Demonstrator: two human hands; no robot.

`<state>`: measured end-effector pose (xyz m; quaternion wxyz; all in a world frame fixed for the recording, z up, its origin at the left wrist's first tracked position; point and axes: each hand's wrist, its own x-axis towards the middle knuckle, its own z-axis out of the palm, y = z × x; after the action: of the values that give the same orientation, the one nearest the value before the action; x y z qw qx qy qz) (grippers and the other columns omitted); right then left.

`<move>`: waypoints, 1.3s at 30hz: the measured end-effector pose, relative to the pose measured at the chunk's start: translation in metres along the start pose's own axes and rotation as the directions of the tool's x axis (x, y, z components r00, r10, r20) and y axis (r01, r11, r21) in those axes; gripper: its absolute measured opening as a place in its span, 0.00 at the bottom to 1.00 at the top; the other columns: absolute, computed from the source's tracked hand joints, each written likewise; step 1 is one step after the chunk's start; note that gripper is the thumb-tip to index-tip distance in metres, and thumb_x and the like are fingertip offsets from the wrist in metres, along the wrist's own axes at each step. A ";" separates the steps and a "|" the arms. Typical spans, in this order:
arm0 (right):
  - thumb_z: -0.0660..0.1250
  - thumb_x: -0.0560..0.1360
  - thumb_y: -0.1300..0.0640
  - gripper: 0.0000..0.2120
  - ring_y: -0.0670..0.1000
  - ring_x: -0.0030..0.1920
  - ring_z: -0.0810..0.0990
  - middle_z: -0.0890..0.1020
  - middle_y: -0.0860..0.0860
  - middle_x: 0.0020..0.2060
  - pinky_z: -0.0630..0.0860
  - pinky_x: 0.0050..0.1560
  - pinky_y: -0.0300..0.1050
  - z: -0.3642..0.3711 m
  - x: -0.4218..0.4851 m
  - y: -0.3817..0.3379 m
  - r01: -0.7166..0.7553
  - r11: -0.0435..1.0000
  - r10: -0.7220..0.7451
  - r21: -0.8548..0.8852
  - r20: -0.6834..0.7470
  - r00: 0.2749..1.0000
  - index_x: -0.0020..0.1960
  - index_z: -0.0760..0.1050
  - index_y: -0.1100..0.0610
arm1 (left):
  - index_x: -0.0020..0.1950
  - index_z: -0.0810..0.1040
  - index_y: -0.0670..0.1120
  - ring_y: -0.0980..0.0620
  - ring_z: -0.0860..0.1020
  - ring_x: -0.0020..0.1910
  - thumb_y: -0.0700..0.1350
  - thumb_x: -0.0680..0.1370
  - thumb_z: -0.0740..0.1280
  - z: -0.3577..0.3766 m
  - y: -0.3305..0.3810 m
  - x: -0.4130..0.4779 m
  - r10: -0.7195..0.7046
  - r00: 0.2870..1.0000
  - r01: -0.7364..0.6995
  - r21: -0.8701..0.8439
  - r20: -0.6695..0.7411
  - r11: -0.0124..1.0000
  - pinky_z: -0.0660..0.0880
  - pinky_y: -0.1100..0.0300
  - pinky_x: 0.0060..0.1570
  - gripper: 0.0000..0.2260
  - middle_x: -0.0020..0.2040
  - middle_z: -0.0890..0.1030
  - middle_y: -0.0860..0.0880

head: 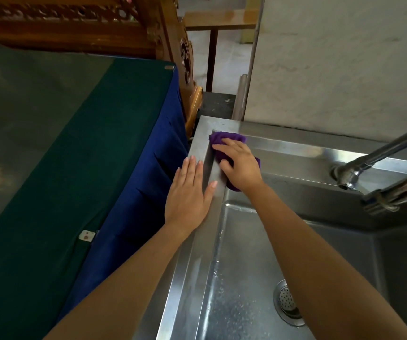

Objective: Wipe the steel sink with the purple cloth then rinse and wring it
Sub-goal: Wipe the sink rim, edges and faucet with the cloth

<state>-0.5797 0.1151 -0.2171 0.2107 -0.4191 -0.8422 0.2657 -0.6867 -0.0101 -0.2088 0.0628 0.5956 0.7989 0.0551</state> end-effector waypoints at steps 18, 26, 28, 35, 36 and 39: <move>0.58 0.77 0.53 0.19 0.61 0.68 0.68 0.70 0.58 0.69 0.69 0.66 0.58 -0.032 -0.056 0.069 -0.235 0.918 0.146 -0.319 -0.279 0.949 0.67 0.70 0.55 | 0.76 0.43 0.45 0.54 0.39 0.76 0.63 0.75 0.33 -0.002 -0.002 -0.002 0.013 1.000 -0.012 -0.050 0.019 0.999 0.38 0.56 0.75 0.34 0.78 0.43 0.47; 0.55 0.79 0.56 0.21 0.66 0.71 0.62 0.63 0.66 0.71 0.59 0.71 0.58 -0.004 -0.033 0.032 -0.450 0.882 0.360 -0.140 -0.416 0.835 0.71 0.65 0.59 | 0.75 0.40 0.45 0.53 0.37 0.75 0.63 0.76 0.36 -0.003 0.001 -0.003 0.015 1.000 -0.015 -0.024 0.010 1.000 0.37 0.56 0.74 0.33 0.77 0.41 0.46; 0.53 0.81 0.54 0.20 0.62 0.74 0.59 0.61 0.62 0.73 0.55 0.74 0.54 0.007 -0.028 0.018 -0.317 0.926 0.255 -0.205 -0.278 0.926 0.71 0.64 0.57 | 0.75 0.40 0.45 0.53 0.38 0.76 0.63 0.76 0.35 -0.003 0.001 -0.002 0.011 1.000 -0.011 -0.019 0.001 1.000 0.37 0.56 0.74 0.33 0.78 0.42 0.46; 0.53 0.79 0.50 0.21 0.55 0.75 0.59 0.64 0.55 0.73 0.59 0.74 0.54 0.005 0.005 0.024 0.162 0.944 -0.139 -0.287 0.098 0.985 0.70 0.67 0.52 | 0.74 0.39 0.45 0.52 0.40 0.76 0.65 0.74 0.30 -0.002 0.001 -0.002 0.014 1.000 -0.014 0.004 -0.007 1.000 0.41 0.54 0.75 0.35 0.78 0.43 0.45; 0.51 0.78 0.49 0.22 0.55 0.75 0.58 0.64 0.55 0.73 0.58 0.74 0.53 0.003 0.007 0.027 0.189 0.928 -0.158 -0.322 0.119 0.980 0.71 0.65 0.52 | 0.74 0.39 0.44 0.51 0.40 0.76 0.65 0.74 0.30 -0.001 0.001 -0.002 0.015 1.000 -0.015 0.010 -0.010 1.000 0.41 0.54 0.75 0.35 0.78 0.44 0.45; 0.52 0.80 0.51 0.21 0.54 0.76 0.55 0.61 0.54 0.75 0.52 0.75 0.50 0.007 0.010 0.024 0.160 0.919 -0.133 -0.359 0.099 0.986 0.72 0.62 0.51 | 0.74 0.40 0.44 0.51 0.41 0.76 0.66 0.73 0.30 -0.001 0.001 -0.002 0.011 1.000 -0.011 0.010 -0.014 1.000 0.42 0.53 0.75 0.36 0.78 0.44 0.44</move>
<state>-0.5753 0.1334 -0.2361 0.1174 -0.3769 -0.9130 0.1026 -0.6856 -0.0119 -0.2074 0.0539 0.5998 0.7964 0.0559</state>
